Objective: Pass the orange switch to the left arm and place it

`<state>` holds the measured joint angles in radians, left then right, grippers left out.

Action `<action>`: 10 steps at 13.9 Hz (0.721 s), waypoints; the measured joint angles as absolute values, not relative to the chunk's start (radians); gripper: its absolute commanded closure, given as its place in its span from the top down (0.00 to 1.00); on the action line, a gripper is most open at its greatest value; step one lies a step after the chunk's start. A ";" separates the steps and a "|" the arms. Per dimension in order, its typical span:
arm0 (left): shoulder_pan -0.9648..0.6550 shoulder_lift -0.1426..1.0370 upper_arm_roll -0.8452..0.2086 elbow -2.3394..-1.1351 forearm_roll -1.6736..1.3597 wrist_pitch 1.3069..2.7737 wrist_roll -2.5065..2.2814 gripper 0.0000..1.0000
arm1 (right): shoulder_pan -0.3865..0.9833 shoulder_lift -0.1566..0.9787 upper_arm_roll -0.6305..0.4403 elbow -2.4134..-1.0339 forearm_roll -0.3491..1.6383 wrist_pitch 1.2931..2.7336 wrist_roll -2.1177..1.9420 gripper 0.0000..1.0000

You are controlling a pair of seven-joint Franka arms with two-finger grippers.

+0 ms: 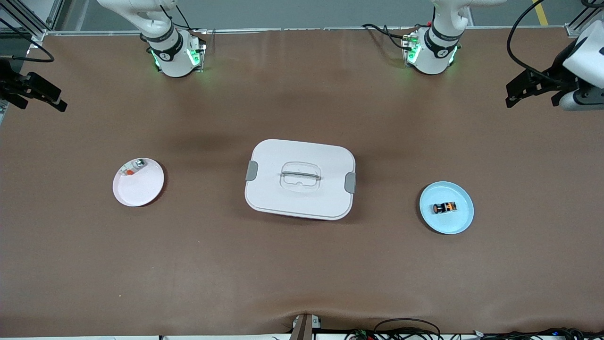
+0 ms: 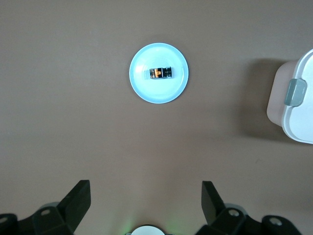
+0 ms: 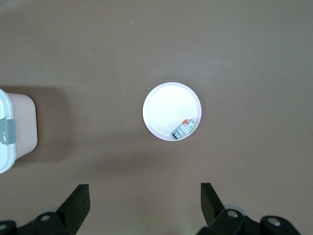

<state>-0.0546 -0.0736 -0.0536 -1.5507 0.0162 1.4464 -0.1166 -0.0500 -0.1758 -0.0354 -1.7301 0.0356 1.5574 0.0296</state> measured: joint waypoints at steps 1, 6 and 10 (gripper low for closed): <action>-0.056 -0.084 -0.052 -1.561 0.014 1.446 -0.117 1.00 | -0.050 -0.174 -0.036 -1.726 0.035 1.542 0.030 1.00; -0.090 -0.106 -0.053 -1.588 0.013 1.448 -0.117 1.00 | -0.052 -0.162 -0.037 -1.700 0.000 1.495 0.030 1.00; -0.044 -0.106 -0.097 -1.594 0.013 1.450 -0.117 1.00 | -0.052 -0.157 -0.037 -1.695 -0.004 1.493 0.030 1.00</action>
